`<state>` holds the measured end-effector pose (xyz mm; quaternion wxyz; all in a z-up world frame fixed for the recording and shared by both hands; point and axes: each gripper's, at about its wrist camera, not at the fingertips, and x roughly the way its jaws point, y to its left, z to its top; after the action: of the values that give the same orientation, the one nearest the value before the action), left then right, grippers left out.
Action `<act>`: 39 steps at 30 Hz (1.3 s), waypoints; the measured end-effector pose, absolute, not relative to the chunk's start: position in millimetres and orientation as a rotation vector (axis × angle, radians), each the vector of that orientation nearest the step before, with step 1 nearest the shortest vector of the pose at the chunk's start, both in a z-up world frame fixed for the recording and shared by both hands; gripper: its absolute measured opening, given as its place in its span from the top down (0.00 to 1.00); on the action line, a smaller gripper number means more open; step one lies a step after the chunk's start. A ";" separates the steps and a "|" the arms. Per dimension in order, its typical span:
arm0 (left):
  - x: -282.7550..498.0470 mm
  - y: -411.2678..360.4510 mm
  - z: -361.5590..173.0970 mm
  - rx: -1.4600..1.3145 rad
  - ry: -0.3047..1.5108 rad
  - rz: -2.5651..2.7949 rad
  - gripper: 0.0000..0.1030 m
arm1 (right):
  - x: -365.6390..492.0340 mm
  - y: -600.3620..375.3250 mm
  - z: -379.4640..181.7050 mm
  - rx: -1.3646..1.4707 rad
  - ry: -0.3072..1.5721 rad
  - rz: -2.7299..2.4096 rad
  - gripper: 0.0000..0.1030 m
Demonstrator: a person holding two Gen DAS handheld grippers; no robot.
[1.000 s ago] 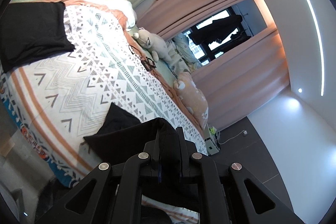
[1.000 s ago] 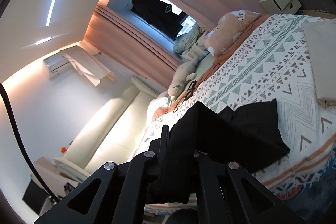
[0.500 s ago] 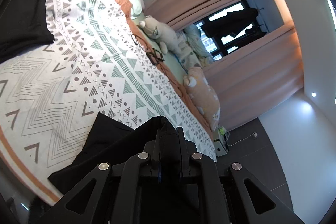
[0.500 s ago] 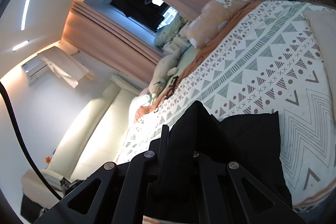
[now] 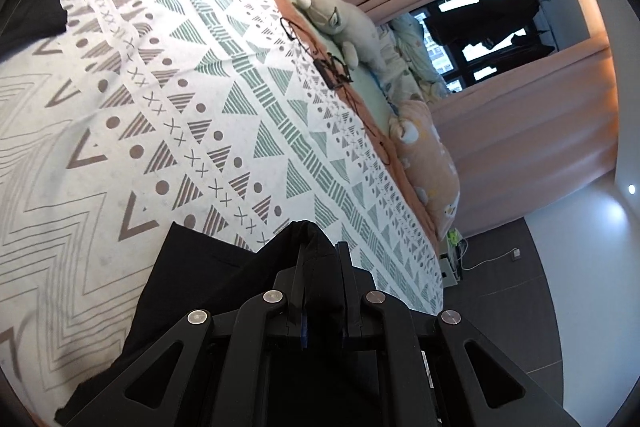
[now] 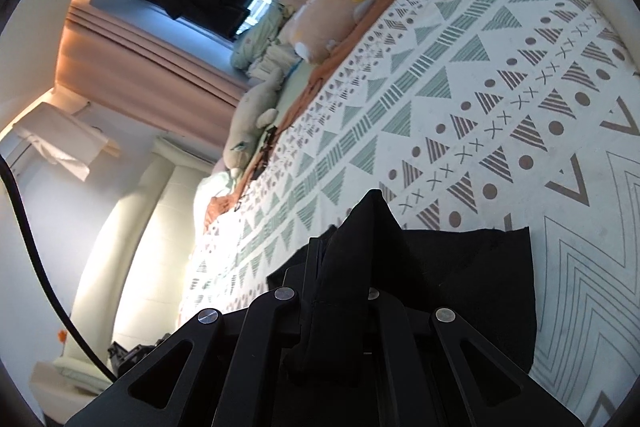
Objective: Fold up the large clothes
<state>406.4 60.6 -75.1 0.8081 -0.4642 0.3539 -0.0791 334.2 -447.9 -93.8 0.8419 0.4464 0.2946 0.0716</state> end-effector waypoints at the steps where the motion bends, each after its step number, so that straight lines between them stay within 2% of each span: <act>1: 413.5 60.2 -82.4 -0.998 0.765 -0.163 0.90 | 342.0 -448.5 -99.9 0.942 0.635 0.144 0.96; 8: 448.5 59.9 -113.7 -1.048 0.785 -0.142 0.89 | 377.5 -451.6 -125.8 0.960 0.668 0.111 0.96; 10: 454.8 60.6 -120.4 -1.092 0.783 -0.148 0.84 | 387.4 -455.2 -133.4 0.978 0.677 0.082 0.92; 11: 457.0 60.2 -121.7 -1.103 0.782 -0.159 0.69 | 391.5 -456.4 -137.3 0.994 0.688 0.076 0.90; 12: 458.2 59.2 -123.1 -1.110 0.783 -0.171 0.43 | 395.3 -458.0 -143.1 1.013 0.712 0.063 0.84; 14: 456.7 57.7 -122.9 -1.106 0.792 -0.165 0.12 | 396.0 -459.2 -150.1 1.024 0.730 0.042 0.60; 15: 452.6 58.1 -121.7 -1.103 0.777 -0.159 0.11 | 392.3 -460.4 -151.1 1.020 0.724 0.026 0.40; 16: 448.1 59.0 -120.1 -1.090 0.768 -0.154 0.11 | 386.8 -462.3 -150.0 1.010 0.714 0.005 0.27; 17: 445.5 59.4 -118.6 -1.075 0.769 -0.149 0.11 | 381.0 -464.7 -147.8 0.999 0.703 -0.015 0.26; 25: 405.3 76.7 -115.0 -0.954 0.826 -0.084 0.11 | 331.4 -477.8 -140.4 0.894 0.723 -0.090 0.26; 28: 389.3 81.9 -116.0 -0.917 0.857 -0.081 0.15 | 313.1 -477.9 -140.8 0.876 0.741 -0.078 0.26; 30: 380.0 82.9 -117.2 -0.899 0.878 -0.082 0.21 | 302.4 -475.6 -138.6 0.859 0.751 -0.071 0.26; 33: 363.0 85.9 -120.0 -0.877 0.893 -0.066 0.22 | 287.4 -469.9 -133.1 0.815 0.760 -0.078 0.27; 37: 341.2 90.1 -132.3 -0.862 0.940 -0.039 0.29 | 267.6 -467.7 -133.1 0.807 0.771 -0.077 0.34; 39: 329.5 91.5 -139.1 -0.840 0.960 -0.018 0.30 | 258.7 -464.3 -134.9 0.796 0.785 -0.071 0.35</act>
<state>329.5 91.5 -139.1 0.8033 -0.3920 0.4483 -0.0082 258.7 -464.3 -134.9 0.8472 0.3775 0.3723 -0.0339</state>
